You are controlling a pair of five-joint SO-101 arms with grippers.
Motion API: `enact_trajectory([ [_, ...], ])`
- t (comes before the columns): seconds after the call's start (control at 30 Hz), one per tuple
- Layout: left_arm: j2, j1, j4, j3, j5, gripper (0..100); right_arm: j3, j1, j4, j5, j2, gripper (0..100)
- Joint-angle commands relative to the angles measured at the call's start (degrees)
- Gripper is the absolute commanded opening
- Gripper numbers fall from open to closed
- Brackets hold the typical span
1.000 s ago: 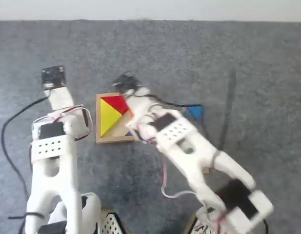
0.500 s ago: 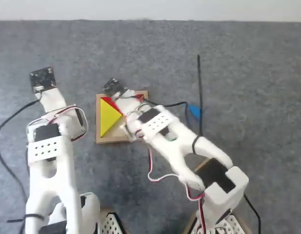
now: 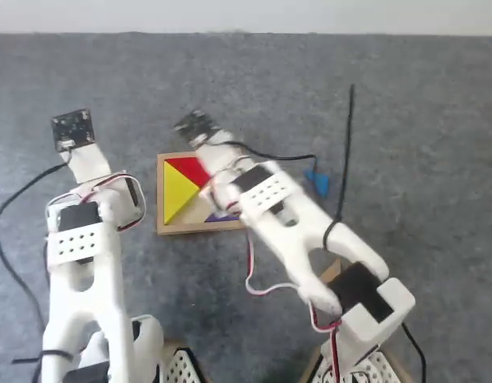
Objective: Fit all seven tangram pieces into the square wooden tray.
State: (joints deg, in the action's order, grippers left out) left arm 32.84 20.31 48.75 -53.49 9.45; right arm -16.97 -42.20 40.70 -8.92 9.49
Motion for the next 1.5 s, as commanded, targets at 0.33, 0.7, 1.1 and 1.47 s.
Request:
enact_trajectory([
  [0.33,2.0,0.1,-1.3,0.4,0.1,1,9.2,6.8,-4.5,-0.3,11.3,1.6],
  [0.7,1.8,-0.3,-1.8,-0.2,-1.1,1,15.2,5.2,19.6,-3.8,-5.5,1.6],
  [1.1,1.8,-6.9,-0.8,-1.7,-5.0,1,-8.4,27.6,34.9,-16.4,-40.7,1.7],
  [1.47,1.8,-6.8,-0.5,-1.9,-5.1,1,-37.1,29.1,34.8,-28.0,-51.4,2.1],
])
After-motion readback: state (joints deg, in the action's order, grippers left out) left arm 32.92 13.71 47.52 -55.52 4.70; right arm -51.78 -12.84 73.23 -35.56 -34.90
